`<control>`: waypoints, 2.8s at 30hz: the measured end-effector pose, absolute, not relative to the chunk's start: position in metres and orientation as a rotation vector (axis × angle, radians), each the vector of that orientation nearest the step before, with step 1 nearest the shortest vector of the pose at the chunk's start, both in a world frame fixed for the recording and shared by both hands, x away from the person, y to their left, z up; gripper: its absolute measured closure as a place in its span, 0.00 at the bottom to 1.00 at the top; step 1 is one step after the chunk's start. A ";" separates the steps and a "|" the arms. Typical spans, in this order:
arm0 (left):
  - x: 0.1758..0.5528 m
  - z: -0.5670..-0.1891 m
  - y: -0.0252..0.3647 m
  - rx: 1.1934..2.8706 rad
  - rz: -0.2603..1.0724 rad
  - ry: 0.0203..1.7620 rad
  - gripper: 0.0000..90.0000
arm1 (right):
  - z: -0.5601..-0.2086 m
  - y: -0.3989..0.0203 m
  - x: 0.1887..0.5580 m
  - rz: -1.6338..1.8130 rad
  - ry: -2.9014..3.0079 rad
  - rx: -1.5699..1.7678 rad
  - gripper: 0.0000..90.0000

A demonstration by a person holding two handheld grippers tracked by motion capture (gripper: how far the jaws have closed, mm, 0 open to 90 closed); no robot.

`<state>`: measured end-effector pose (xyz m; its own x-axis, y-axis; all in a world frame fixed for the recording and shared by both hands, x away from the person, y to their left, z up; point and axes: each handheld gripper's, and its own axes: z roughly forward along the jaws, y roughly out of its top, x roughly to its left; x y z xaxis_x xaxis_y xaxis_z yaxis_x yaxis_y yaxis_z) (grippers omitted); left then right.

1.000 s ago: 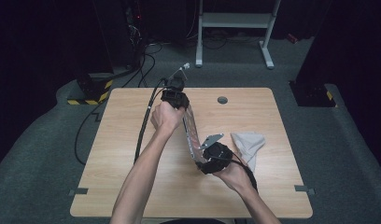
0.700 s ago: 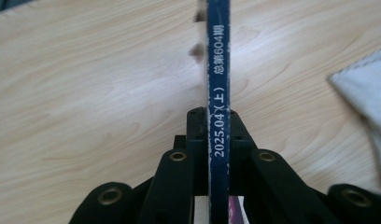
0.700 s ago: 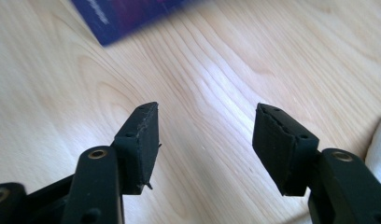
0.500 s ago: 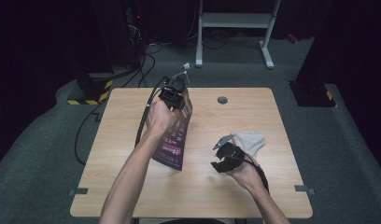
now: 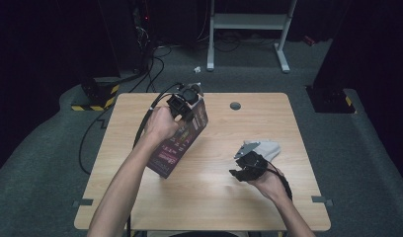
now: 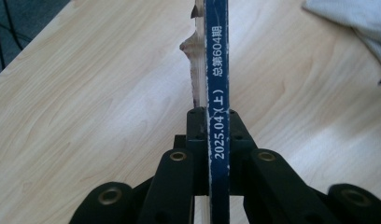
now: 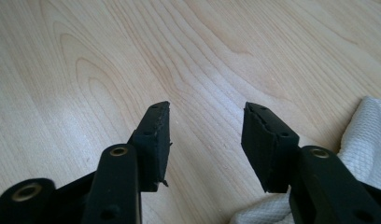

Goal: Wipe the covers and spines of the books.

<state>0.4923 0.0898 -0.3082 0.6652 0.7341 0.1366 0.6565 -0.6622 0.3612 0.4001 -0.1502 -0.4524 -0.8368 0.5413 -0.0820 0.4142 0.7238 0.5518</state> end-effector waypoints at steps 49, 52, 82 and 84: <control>0.420 -0.311 0.031 2.850 0.195 0.253 0.93 | -0.402 -0.147 0.428 0.978 2.701 0.345 0.51; 0.419 -0.312 0.027 2.859 0.191 0.235 0.93 | -0.399 -0.145 0.427 1.003 2.698 0.310 0.52; 0.421 -0.322 0.063 2.840 0.242 0.255 0.81 | -0.400 -0.159 0.419 1.132 2.789 0.189 0.93; 0.422 -0.325 0.070 2.848 0.250 0.270 0.79 | -0.399 -0.162 0.420 1.136 2.788 0.197 0.93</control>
<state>0.4222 0.0705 -0.3254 0.9678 0.2061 0.1446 0.1597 -0.9466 0.2801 0.4195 -0.1622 -0.3991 -0.9837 0.1670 -0.0661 0.0732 0.7088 0.7016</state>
